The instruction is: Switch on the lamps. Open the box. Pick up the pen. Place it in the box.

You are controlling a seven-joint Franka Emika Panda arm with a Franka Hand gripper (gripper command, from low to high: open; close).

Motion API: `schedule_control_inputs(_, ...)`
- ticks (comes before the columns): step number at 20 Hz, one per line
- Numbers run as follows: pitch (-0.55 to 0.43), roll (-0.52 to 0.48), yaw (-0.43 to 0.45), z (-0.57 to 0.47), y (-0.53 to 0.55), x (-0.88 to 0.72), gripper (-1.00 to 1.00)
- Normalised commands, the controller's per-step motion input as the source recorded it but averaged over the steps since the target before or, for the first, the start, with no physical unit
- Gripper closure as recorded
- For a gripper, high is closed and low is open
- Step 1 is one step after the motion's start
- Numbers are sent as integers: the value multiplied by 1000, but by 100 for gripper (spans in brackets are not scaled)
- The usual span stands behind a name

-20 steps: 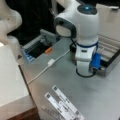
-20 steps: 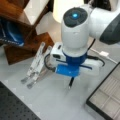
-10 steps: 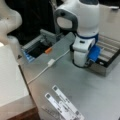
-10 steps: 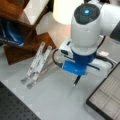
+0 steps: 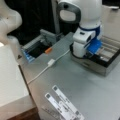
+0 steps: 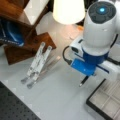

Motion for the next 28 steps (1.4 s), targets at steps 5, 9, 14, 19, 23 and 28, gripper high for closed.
schedule_control_inputs(5,5,-100,-103,2,112,-62,100)
schedule_control_inputs(9,16,-95,-91,2,168,-22,100)
schedule_control_inputs(14,8,-104,-26,-22,298,13,100)
schedule_control_inputs(19,11,-98,0,-31,413,46,100)
schedule_control_inputs(23,17,-85,-4,-3,291,96,100)
schedule_control_inputs(28,0,30,48,12,222,118,100)
